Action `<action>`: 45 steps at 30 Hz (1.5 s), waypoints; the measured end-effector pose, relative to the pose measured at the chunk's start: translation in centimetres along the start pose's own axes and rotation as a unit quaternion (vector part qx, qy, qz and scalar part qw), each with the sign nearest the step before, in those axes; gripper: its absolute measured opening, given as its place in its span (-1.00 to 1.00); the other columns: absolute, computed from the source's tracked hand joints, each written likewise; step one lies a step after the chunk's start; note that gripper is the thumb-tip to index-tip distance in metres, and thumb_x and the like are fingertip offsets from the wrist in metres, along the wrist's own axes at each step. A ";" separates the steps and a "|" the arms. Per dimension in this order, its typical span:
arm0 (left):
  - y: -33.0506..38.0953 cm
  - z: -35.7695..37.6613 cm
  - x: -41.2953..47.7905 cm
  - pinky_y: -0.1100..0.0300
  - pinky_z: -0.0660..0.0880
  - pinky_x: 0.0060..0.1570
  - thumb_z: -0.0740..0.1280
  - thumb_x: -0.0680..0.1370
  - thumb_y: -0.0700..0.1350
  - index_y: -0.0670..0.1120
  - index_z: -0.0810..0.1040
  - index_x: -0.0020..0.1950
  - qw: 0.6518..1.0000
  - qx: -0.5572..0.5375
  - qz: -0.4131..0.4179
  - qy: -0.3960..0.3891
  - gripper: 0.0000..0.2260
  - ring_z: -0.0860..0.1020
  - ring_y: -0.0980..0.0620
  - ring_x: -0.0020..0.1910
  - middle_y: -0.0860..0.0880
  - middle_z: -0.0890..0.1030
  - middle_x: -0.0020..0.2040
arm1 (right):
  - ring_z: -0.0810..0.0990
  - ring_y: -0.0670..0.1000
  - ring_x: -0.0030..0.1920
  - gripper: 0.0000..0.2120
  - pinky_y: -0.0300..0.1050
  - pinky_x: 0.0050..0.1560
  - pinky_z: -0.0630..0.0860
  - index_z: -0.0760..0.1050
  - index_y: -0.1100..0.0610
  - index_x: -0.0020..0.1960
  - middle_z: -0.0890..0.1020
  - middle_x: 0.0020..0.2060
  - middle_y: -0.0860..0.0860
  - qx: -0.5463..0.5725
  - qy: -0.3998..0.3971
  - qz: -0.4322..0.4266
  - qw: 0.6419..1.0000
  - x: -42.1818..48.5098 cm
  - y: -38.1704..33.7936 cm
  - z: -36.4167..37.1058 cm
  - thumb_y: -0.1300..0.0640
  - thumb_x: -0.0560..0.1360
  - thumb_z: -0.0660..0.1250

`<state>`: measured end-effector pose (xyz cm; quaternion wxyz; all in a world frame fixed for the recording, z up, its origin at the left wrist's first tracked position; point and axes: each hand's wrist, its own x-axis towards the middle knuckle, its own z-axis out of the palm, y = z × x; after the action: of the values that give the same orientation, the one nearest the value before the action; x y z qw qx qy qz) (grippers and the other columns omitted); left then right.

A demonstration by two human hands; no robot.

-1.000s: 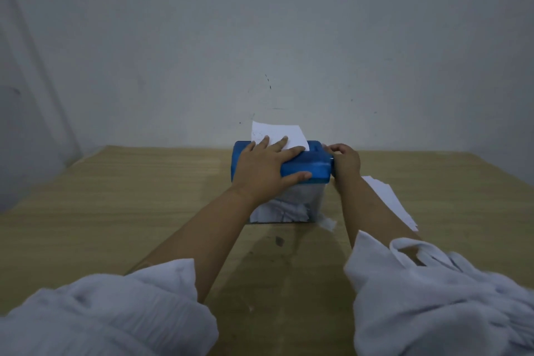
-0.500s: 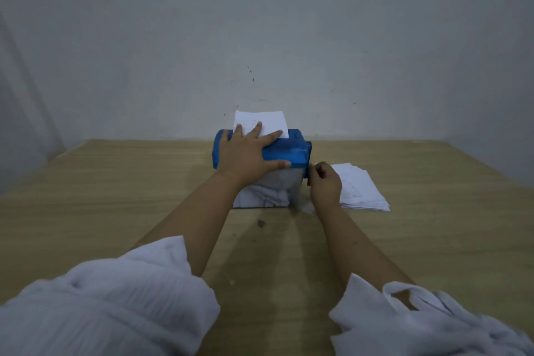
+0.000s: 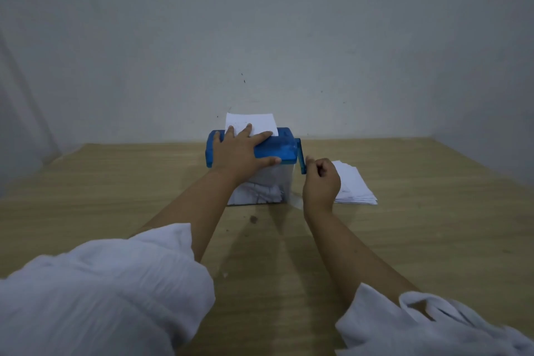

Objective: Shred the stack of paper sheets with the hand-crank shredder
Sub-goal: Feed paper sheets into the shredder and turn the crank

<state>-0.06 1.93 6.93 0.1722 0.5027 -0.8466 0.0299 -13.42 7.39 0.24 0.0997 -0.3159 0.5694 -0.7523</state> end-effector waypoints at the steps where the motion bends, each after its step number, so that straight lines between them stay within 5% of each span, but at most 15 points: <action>1: 0.0 0.0 -0.1 -0.19 -0.03 0.44 0.15 0.46 0.38 0.27 0.16 0.47 1.000 0.000 0.002 0.002 -0.40 0.05 -0.17 0.51 0.00 0.12 0.54 | 0.28 -0.15 -0.41 -0.65 -0.34 -0.37 0.26 0.29 0.11 -0.39 0.36 -0.46 -0.05 0.015 0.006 0.002 1.000 -0.1 0.0 0.0 0.19 0.55 0.28; 5: 0.0 -0.1 0.0 -0.14 -0.02 0.42 0.17 0.47 0.36 0.27 0.17 0.47 1.000 -0.008 0.010 0.005 -0.42 0.04 -0.17 0.51 0.02 0.12 0.54 | 0.37 -0.19 -0.38 -0.78 -0.40 -0.32 0.32 0.42 0.20 -0.25 0.45 -0.40 -0.05 0.069 0.027 -0.026 0.997 0.2 -1.5 0.5 0.18 0.56 0.27; 20: -0.7 0.5 0.4 -0.07 0.00 0.44 0.16 0.48 0.35 0.23 0.16 0.48 0.999 0.009 0.052 0.016 -0.40 0.09 -0.13 0.51 0.02 0.15 0.54 | 0.37 -0.22 -0.46 -0.66 -0.36 -0.33 0.38 0.32 0.08 -0.39 0.40 -0.46 -0.06 0.147 0.066 -0.052 0.985 2.2 -2.3 1.7 0.24 0.50 0.35; 29: -1.1 0.4 0.0 -0.06 -0.03 0.45 0.15 0.48 0.36 0.22 0.18 0.48 0.997 0.007 0.073 0.026 -0.41 0.12 -0.10 0.50 0.06 0.18 0.53 | 0.33 -0.08 -0.43 -0.56 -0.19 -0.29 0.35 0.26 0.11 -0.45 0.38 -0.48 -0.03 0.032 -0.001 -0.015 0.999 8.0 -5.7 4.4 0.01 0.46 0.41; 35: -0.9 0.4 -0.1 -0.04 -0.01 0.45 0.14 0.47 0.37 0.23 0.19 0.47 0.997 -0.009 0.067 0.031 -0.41 0.11 -0.10 0.50 0.06 0.18 0.53 | 0.48 -0.25 -0.23 -0.81 -0.34 -0.17 0.43 0.50 0.18 -0.02 0.52 -0.21 -0.12 0.054 -0.063 -0.114 0.990 5.4 -3.5 2.6 0.08 0.60 0.19; 39: -0.9 0.5 0.0 -0.03 0.00 0.45 0.14 0.48 0.36 0.21 0.20 0.47 0.997 -0.009 0.060 0.037 -0.41 0.11 -0.10 0.50 0.06 0.19 0.52 | 0.53 -0.21 -0.14 -0.87 -0.30 -0.10 0.47 0.54 0.13 0.01 0.58 -0.15 -0.08 0.040 -0.081 -0.140 0.986 6.4 -3.7 2.4 0.13 0.58 0.24; 45: -0.8 0.8 0.4 -0.03 0.02 0.45 0.13 0.49 0.36 0.19 0.21 0.47 0.997 -0.005 0.063 0.052 -0.41 0.13 -0.08 0.50 0.08 0.21 0.51 | 0.49 -0.13 -0.27 -0.84 -0.28 -0.24 0.44 0.56 0.16 0.01 0.58 -0.21 -0.03 0.013 -0.125 -0.006 0.992 9.2 -3.6 4.0 0.08 0.54 0.32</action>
<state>0.24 0.99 6.20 0.2163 0.4449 -0.8668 0.0627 -17.50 0.68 7.50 0.1694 -0.4102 0.5409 -0.7145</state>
